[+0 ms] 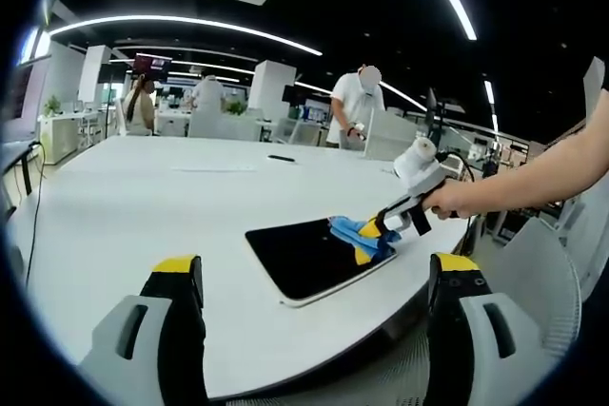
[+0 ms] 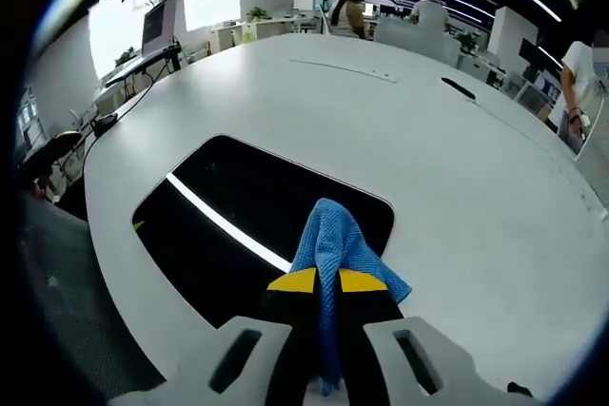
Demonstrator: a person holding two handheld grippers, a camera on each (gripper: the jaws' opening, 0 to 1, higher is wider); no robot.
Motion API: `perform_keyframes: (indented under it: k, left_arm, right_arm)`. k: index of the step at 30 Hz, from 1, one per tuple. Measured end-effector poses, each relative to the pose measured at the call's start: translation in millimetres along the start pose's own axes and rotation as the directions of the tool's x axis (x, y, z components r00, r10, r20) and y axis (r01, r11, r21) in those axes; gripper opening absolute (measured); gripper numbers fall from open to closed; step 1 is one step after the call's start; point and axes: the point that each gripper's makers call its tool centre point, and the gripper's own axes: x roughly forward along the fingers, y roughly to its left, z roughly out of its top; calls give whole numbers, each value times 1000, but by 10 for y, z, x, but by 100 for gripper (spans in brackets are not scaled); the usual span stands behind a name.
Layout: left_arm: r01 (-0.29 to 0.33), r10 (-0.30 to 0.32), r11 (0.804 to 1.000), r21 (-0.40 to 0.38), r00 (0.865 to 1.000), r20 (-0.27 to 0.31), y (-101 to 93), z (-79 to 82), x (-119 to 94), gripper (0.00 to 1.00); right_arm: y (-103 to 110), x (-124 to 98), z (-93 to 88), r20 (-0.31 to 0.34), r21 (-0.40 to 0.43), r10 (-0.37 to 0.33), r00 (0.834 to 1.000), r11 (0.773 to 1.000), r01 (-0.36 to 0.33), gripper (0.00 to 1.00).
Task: Wipe the mirror surface with the cleaning cloth until all visible marks leave the cleaned area.
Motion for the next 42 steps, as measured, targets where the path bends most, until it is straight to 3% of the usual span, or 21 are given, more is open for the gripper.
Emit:
perform_keyframes:
  k: [14,28,42]
  left_arm:
    - [-2,2,1000,1,1000,6,1,8,0,98]
    - [-3,3,1000,3,1000,13,-3,17,-6,98]
    - [2,-2,1000,2,1000,10,-8,18,-2,98]
  right_arm:
    - [52,-45,-94,-5,-8,12,1000,1000,-12,1]
    - [306,-221,-203,9,6,11,1000,1000,-11,1]
    - [316,-233,-196,38,18,-9,999,1000,9,1]
